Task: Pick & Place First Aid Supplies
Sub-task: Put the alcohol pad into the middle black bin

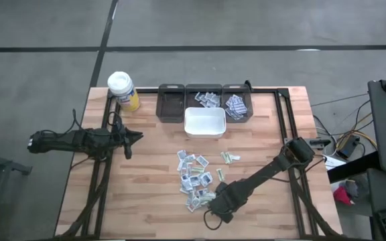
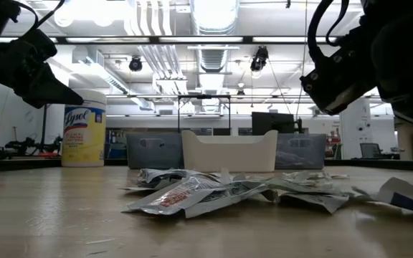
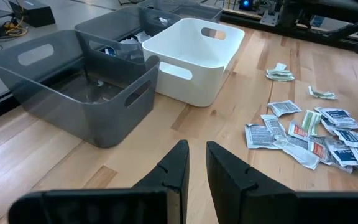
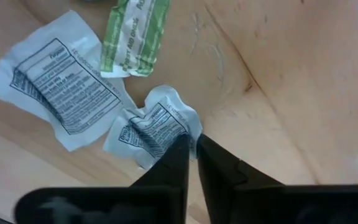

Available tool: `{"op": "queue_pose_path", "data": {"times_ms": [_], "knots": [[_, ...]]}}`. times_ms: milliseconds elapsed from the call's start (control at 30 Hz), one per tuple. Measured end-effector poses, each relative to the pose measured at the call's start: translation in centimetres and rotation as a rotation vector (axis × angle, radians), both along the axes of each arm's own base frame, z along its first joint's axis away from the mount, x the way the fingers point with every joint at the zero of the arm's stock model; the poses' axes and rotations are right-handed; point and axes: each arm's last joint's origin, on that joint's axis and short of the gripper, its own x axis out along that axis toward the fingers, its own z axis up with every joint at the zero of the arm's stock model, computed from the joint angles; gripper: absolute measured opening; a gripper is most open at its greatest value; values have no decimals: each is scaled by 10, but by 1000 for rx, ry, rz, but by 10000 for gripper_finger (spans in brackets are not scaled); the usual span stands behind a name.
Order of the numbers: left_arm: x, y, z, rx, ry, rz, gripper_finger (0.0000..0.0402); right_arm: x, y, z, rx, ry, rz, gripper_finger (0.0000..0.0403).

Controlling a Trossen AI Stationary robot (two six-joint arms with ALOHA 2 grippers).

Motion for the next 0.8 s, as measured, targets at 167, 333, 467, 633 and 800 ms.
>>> {"op": "queue_pose_path", "data": {"times_ms": [167, 333, 467, 633, 800], "knots": [[0, 0, 0, 0, 0, 0, 53, 0, -2, 2, 30, 8, 59, 9], [0, 0, 0, 0, 0, -1, 53, -3, -11, 11, 19, 44, 74, 8], [0, 0, 0, 0, 0, -1, 53, -8, -22, 35, 1, 62, 68, 8], [0, 0, 0, 1, 2, -2, 53, -17, -36, 64, -40, 34, 80, 8], [0, 0, 0, 1, 1, -2, 53, -22, -58, 104, -175, -159, 66, 8]]}}
